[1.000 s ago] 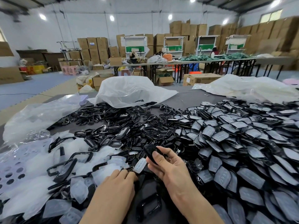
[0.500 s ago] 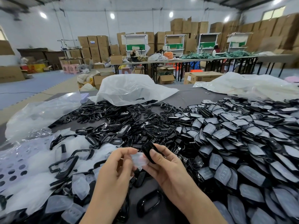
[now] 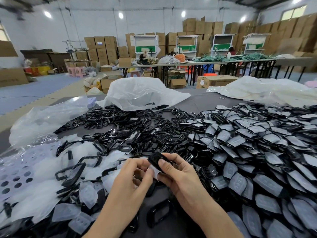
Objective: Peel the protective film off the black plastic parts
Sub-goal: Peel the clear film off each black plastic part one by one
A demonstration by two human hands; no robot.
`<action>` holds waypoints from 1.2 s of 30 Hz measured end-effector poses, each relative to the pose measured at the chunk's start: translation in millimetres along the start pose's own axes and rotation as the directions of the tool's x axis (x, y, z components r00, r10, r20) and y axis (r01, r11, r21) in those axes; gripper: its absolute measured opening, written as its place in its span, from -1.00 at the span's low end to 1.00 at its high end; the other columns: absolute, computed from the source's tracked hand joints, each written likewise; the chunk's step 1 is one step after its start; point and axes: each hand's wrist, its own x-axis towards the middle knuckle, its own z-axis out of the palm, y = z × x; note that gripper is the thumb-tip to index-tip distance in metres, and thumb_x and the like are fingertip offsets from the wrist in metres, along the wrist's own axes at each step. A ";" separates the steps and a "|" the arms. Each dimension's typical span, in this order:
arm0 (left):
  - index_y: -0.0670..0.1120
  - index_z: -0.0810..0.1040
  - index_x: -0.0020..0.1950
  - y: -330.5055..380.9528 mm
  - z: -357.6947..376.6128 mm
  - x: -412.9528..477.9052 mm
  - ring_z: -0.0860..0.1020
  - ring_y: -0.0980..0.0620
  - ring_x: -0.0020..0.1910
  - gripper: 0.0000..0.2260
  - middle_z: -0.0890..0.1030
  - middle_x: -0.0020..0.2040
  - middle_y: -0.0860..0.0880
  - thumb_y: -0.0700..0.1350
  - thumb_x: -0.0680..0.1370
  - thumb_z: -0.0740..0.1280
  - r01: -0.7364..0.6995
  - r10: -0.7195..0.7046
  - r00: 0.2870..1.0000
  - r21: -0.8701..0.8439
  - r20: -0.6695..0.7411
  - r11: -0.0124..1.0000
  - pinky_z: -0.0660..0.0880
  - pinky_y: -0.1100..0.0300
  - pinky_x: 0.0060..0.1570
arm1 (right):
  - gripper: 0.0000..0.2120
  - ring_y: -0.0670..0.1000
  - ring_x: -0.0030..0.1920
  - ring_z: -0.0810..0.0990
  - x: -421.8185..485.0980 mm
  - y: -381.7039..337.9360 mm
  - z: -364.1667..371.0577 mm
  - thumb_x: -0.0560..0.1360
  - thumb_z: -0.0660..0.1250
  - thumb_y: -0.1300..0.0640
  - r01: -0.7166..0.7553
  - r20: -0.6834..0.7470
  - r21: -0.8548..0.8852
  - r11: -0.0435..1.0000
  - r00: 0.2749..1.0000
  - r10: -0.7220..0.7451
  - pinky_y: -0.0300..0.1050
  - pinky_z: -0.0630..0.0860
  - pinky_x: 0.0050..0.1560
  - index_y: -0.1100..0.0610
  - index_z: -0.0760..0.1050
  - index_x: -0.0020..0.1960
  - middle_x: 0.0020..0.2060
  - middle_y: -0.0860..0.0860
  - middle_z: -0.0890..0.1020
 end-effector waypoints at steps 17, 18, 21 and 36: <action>-0.02 0.60 0.17 8.1 -3.5 2.6 0.56 0.00 -0.28 -0.76 0.56 -0.27 -0.09 -0.26 0.65 0.22 0.255 -0.184 0.957 -0.352 0.223 0.901 0.56 0.19 -0.22 | -0.81 0.15 -0.07 0.68 -1.6 -0.9 -1.4 0.40 0.49 0.22 0.011 0.046 -0.052 0.999 0.999 -0.009 -0.05 0.66 -0.09 0.20 0.63 0.00 -0.03 0.22 0.68; 0.06 0.62 0.16 6.7 -5.2 2.4 0.56 0.00 -0.28 -0.75 0.57 -0.26 -0.09 -0.23 0.65 0.23 0.245 -0.171 0.955 -0.324 0.241 0.914 0.56 0.19 -0.20 | -0.81 0.15 -0.07 0.69 -1.4 -1.2 -1.5 0.40 0.48 0.23 0.009 0.046 -0.033 0.999 0.999 -0.007 -0.06 0.65 -0.11 0.21 0.63 0.00 -0.04 0.23 0.68; 0.30 0.56 0.07 -1.3 -4.9 1.1 0.54 0.11 -0.28 -0.71 0.59 -0.26 0.03 -0.13 0.65 0.24 0.069 -0.067 0.968 -0.003 0.244 0.998 0.50 0.24 -0.16 | -0.81 0.14 -0.07 0.71 -0.5 -1.8 -2.0 0.39 0.48 0.25 -0.011 0.026 0.034 0.999 1.000 0.010 -0.05 0.66 -0.13 0.20 0.63 0.00 -0.02 0.24 0.70; 0.19 0.50 0.01 -5.2 3.8 -6.5 0.47 0.28 -0.17 -0.87 0.50 -0.01 0.25 0.16 0.58 0.19 -0.279 0.243 0.960 0.482 0.137 0.831 0.53 0.21 -0.25 | -0.69 0.06 -0.21 0.73 2.5 4.6 3.5 0.30 0.48 0.27 -0.088 -0.156 0.288 0.954 0.978 0.137 -0.09 0.67 -0.33 0.16 0.58 0.04 -0.14 0.17 0.71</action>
